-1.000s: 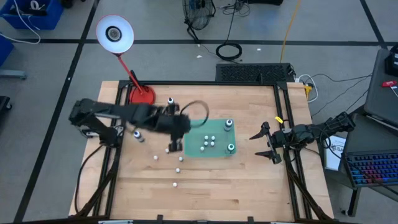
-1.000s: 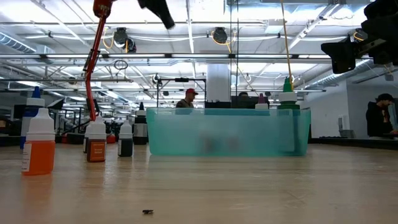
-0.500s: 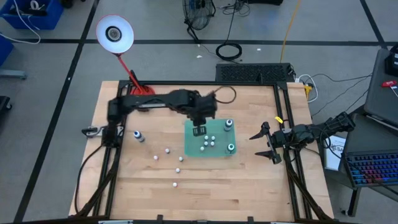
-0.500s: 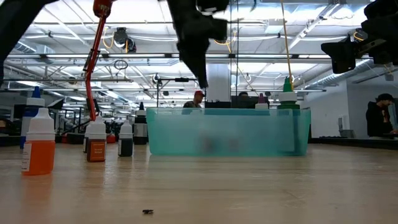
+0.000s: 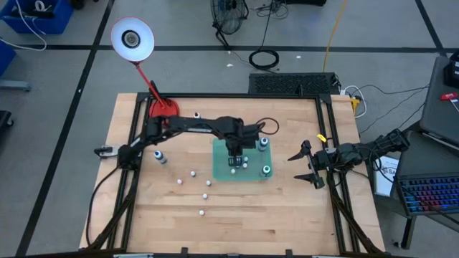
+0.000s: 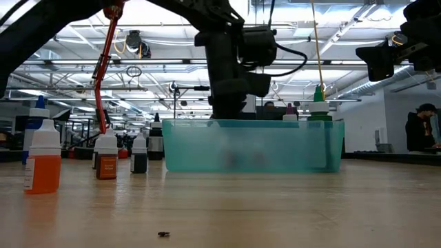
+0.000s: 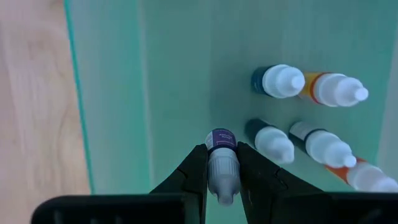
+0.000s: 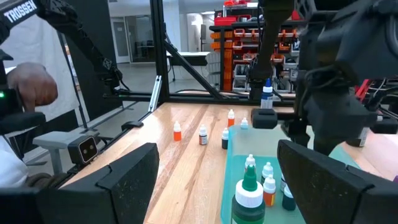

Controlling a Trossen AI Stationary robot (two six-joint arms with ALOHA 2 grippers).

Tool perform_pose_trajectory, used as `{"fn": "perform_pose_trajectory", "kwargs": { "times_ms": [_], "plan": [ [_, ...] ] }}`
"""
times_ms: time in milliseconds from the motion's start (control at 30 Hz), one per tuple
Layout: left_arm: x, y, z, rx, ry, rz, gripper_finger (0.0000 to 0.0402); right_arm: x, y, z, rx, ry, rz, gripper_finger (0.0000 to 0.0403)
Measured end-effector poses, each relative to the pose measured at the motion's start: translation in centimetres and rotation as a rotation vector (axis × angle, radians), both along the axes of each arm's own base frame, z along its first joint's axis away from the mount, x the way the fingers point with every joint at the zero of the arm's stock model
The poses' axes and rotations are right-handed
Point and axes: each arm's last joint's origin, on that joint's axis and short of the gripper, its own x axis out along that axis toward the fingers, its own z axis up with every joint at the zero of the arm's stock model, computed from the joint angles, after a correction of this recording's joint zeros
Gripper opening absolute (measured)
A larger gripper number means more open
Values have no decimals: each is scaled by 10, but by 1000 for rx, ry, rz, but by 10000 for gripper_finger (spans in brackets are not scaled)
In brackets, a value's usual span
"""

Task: Pick & Place food coloring
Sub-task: Put the small purple food coloring bottle into the blue bin, then put the small dark blue food coloring bottle into the blue bin

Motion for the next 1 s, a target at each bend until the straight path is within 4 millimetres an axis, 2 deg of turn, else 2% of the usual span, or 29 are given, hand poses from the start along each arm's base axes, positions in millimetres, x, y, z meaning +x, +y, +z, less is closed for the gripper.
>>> {"fn": "perform_pose_trajectory", "kwargs": {
  "times_ms": [133,300,500,633,833,1000],
  "plan": [
    [2,0,-7,-11,13,8,63,0,0,0,0,0,0,313],
    [5,0,-6,-20,-26,34,70,0,0,0,0,0,0,313],
    [5,-1,-6,-21,-23,34,176,0,0,0,0,0,0,313],
    [5,-4,-6,-21,-24,30,215,0,0,0,0,0,0,313],
    [0,-9,12,-20,-38,20,229,0,0,0,0,0,0,313],
    [-14,-12,45,-11,-64,29,221,0,0,0,0,1,0,313]
  ]
}}
